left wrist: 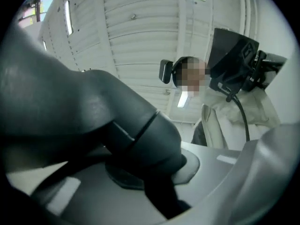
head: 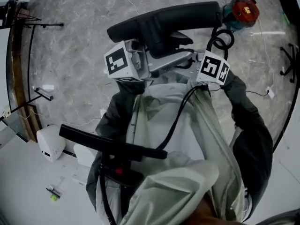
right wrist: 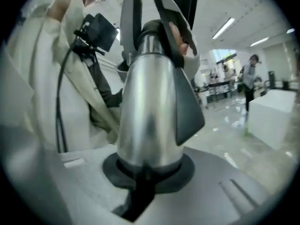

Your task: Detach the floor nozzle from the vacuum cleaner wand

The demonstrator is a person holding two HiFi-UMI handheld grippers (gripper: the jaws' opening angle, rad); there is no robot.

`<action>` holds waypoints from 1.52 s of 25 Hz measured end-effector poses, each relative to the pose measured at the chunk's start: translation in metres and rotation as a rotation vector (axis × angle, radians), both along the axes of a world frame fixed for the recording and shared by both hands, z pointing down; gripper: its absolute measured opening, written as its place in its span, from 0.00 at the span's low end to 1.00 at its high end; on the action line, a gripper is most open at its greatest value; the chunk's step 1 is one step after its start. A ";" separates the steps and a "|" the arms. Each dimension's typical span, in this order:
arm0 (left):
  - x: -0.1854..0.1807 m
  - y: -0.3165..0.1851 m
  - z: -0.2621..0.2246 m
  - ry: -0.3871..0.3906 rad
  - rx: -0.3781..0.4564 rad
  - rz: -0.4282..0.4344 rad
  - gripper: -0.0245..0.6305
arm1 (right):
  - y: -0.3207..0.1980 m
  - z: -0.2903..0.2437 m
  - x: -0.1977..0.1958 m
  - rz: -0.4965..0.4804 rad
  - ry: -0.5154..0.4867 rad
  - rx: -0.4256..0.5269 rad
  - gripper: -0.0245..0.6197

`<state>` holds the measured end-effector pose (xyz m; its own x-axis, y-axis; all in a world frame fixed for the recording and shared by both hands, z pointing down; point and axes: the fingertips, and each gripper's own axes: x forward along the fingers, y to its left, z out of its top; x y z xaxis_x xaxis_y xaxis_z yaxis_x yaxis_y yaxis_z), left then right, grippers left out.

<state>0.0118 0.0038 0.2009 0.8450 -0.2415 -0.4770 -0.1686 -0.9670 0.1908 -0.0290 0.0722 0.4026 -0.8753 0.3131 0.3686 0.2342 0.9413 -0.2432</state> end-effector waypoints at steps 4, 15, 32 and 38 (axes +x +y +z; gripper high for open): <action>0.008 0.019 -0.003 0.061 0.014 0.193 0.15 | 0.044 -0.020 0.028 -0.427 -0.036 -0.296 0.10; -0.013 -0.050 0.022 -0.114 -0.220 -0.323 0.15 | -0.061 0.018 -0.014 0.501 0.086 0.222 0.10; 0.015 0.010 -0.023 0.005 0.033 0.109 0.16 | 0.003 -0.033 0.013 -0.008 -0.070 -0.039 0.11; 0.023 0.024 -0.038 0.086 0.067 0.327 0.15 | 0.045 -0.053 0.038 -0.423 -0.075 -0.326 0.10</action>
<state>0.0343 0.0274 0.1631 0.8285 0.0695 -0.5557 0.1661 -0.9781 0.1253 0.0091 0.1169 0.3497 -0.6681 0.7317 0.1347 0.6046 0.6395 -0.4748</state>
